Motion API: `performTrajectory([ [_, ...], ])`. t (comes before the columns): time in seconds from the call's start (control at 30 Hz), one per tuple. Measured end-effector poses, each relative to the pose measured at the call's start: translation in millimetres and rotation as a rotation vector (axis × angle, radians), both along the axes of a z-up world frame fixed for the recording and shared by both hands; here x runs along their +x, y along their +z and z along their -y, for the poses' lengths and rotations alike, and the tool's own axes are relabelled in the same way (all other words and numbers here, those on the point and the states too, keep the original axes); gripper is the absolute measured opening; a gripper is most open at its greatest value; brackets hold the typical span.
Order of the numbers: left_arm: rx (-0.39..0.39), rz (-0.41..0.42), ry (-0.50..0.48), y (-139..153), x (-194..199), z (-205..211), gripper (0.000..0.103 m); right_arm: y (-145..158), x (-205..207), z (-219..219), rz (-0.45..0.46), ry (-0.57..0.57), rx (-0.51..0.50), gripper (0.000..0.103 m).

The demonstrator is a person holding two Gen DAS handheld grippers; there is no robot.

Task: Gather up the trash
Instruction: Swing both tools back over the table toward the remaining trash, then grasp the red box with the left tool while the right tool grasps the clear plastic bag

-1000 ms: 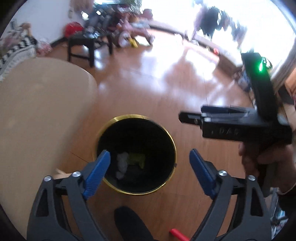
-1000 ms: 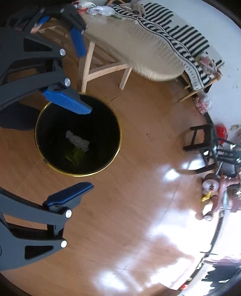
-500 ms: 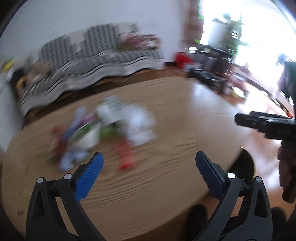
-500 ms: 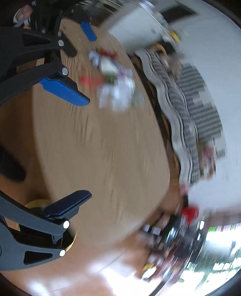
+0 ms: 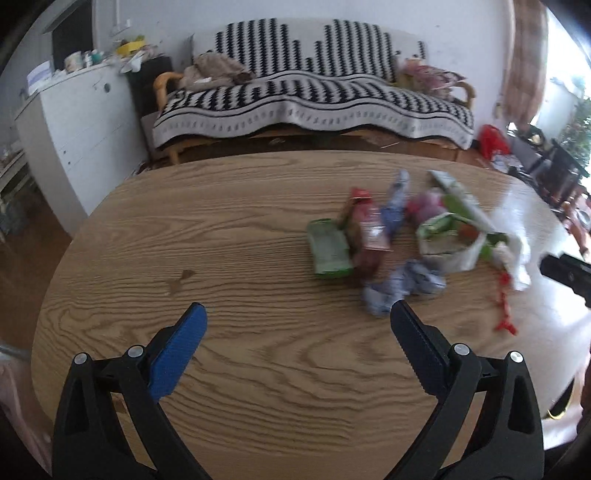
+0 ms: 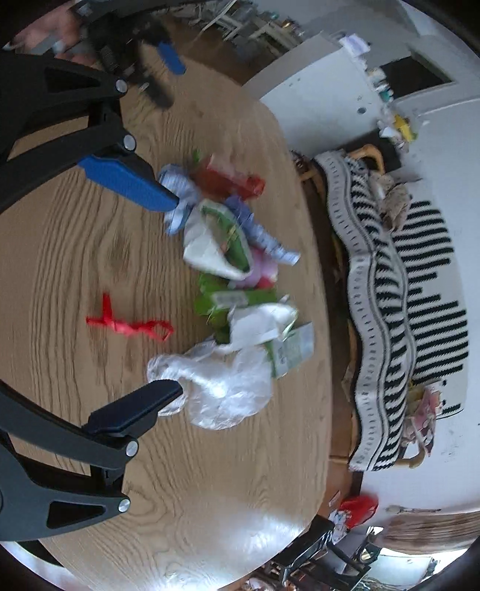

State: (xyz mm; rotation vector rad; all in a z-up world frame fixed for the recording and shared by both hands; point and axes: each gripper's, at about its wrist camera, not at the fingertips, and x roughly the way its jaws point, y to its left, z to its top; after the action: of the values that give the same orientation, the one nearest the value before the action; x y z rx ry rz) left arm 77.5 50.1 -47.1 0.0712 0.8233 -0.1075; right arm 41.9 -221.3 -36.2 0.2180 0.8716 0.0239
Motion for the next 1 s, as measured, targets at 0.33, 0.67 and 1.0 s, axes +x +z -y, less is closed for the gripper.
performTrajectory([
  [0.33, -0.012, -0.035, -0.074, -10.3, 41.5, 50.6, 0.096, -22.3, 18.2, 52.6, -0.010, -0.057, -0.055, 0.089],
  [0.67, 0.006, -0.097, -0.045, -35.2, 87.4, 78.3, 0.077, -58.0, 54.8, 98.6, -0.063, -0.100, 0.043, 0.086],
  [1.0, -0.049, -0.148, -0.058, -37.4, 91.9, 77.5, 0.022, -69.3, 69.3, 93.2, -0.105, -0.044, 0.133, 0.025],
])
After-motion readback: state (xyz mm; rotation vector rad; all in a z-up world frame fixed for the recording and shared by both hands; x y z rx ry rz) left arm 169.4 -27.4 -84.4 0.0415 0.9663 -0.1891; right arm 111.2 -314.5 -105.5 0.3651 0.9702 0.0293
